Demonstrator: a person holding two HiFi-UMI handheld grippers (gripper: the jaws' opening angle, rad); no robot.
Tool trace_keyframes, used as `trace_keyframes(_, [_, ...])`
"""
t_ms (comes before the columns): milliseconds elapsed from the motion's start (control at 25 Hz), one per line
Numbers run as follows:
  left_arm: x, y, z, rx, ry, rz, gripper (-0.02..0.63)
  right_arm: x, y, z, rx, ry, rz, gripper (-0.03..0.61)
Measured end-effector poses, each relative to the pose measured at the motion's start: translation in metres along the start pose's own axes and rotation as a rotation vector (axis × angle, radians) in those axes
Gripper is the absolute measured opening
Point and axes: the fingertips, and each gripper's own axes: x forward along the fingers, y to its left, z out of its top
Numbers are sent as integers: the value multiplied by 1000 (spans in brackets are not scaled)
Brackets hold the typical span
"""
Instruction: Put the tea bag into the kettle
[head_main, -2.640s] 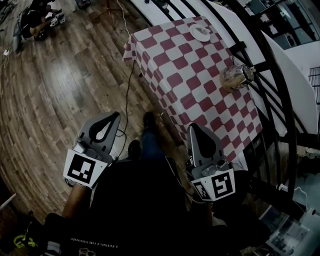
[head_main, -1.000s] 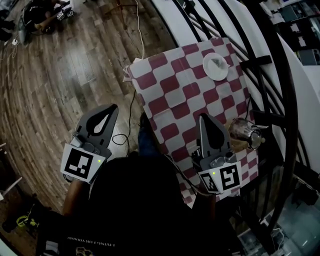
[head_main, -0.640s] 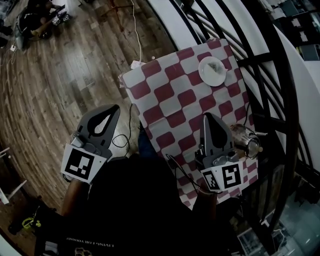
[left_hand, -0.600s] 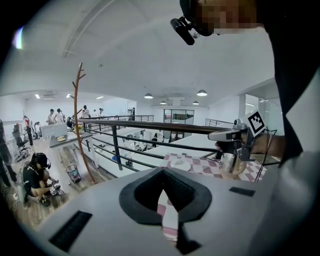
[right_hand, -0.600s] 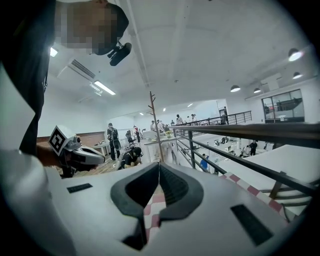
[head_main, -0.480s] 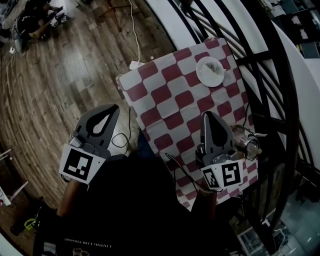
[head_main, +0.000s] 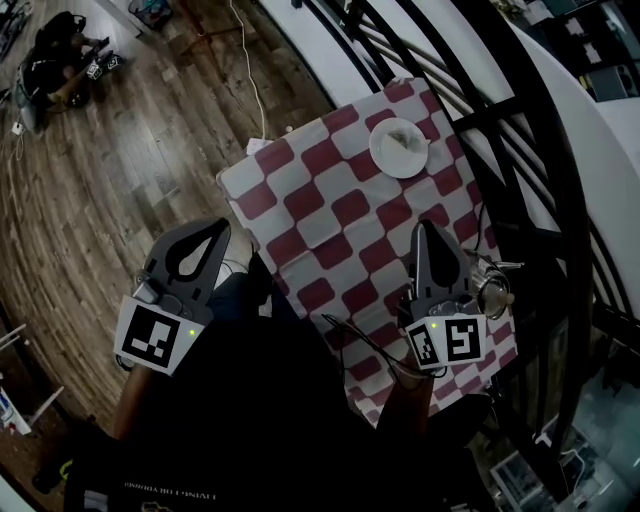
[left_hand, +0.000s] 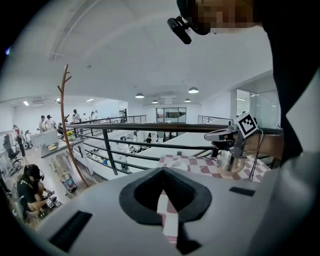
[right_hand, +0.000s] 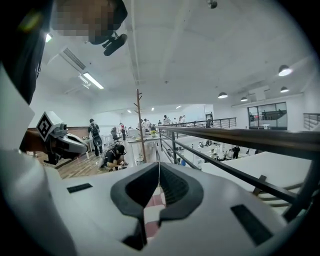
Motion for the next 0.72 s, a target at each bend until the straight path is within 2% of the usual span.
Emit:
trace_keyframes(400, [35, -8, 33, 114, -24, -100, -6, -29, -22, 10, 30, -61, -125, 17])
trace_keyframes(720, [119, -9, 44, 214, -4, -304, -6, -46, -26, 9, 70, -81, -282, 17])
